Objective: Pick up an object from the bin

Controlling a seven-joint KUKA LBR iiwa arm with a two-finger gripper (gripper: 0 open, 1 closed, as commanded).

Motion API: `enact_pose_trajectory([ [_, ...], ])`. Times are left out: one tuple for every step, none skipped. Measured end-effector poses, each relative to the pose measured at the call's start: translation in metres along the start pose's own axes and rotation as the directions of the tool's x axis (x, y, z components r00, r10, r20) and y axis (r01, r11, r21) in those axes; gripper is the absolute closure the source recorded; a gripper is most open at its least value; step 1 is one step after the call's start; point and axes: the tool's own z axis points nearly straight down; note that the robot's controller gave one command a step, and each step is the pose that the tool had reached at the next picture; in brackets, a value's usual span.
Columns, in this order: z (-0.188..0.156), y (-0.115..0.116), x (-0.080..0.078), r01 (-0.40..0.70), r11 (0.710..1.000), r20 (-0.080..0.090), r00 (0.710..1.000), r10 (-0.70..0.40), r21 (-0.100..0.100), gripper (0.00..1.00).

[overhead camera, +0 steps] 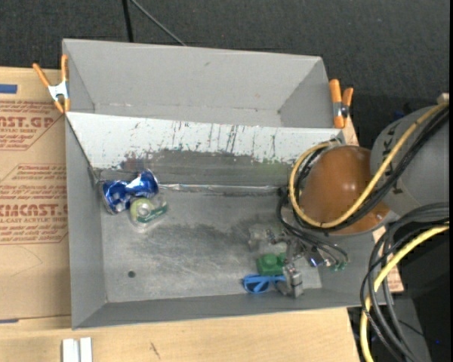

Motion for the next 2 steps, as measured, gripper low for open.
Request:
enact_pose_trajectory([
  [-0.001,0.000,0.002,-0.003,1.000,-0.005,1.000,0.003,-0.002,1.00],
  [-0.154,0.060,-0.073,-0.011,1.000,0.000,1.000,0.011,0.000,1.00],
])
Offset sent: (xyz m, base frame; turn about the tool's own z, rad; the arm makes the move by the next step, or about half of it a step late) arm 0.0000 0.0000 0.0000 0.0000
